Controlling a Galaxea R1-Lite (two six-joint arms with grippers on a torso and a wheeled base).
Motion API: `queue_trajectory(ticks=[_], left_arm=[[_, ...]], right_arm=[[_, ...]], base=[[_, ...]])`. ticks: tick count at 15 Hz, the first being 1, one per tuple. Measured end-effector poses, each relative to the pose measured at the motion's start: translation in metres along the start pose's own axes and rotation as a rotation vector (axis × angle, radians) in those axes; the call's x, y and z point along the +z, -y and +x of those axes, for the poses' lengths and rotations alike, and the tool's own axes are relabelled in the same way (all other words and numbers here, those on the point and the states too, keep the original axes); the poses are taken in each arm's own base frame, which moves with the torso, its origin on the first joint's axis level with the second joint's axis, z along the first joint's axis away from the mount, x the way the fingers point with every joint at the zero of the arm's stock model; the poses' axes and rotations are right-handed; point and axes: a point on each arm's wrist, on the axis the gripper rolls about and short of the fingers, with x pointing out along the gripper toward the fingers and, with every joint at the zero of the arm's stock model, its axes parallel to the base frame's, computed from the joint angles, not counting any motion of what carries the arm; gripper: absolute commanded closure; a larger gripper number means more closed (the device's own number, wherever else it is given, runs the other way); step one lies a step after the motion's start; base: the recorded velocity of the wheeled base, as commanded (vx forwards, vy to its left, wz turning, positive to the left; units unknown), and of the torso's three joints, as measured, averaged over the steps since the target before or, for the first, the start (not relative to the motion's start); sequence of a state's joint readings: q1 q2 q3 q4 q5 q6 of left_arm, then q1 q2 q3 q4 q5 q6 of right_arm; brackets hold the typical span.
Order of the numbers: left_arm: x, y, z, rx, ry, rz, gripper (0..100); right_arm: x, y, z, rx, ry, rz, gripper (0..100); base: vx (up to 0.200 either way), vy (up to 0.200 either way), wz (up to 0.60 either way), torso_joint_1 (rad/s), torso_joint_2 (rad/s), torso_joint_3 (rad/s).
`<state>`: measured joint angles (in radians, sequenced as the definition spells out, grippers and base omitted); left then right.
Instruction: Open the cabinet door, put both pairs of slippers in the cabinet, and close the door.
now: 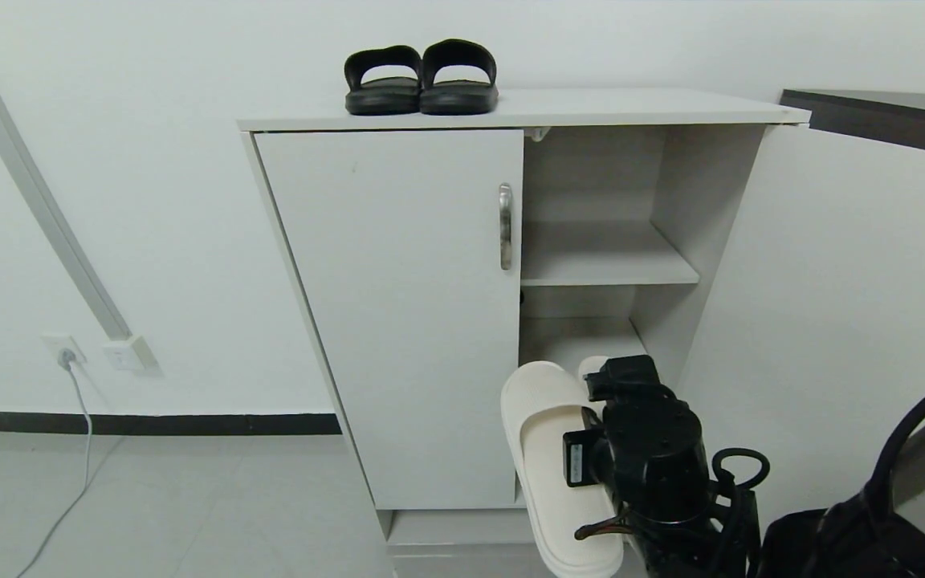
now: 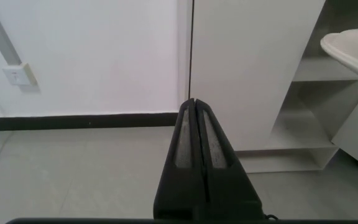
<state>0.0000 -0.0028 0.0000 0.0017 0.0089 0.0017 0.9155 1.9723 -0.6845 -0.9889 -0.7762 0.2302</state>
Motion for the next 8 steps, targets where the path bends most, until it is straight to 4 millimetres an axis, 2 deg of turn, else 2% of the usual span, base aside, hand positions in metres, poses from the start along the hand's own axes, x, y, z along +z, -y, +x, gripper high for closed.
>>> queue_trajectory(ticks=[6, 8], left_arm=[[0.0000, 0.0000, 0.0000, 0.000, 0.000, 0.000, 100], [-0.0001, 0.0000, 0.0000, 0.000, -0.001, 0.000, 100]], right_arm=[[-0.0057, -0.0015, 0.0038, -0.005, -0.012, -0.011, 100], [-0.0081, -0.0011, 0.0047, -0.009, -0.017, -0.016, 100]], base=[[0.000, -0.200, 0.00, 0.002, 0.00, 0.002], [0.000, 0.000, 0.00, 0.000, 0.00, 0.000]])
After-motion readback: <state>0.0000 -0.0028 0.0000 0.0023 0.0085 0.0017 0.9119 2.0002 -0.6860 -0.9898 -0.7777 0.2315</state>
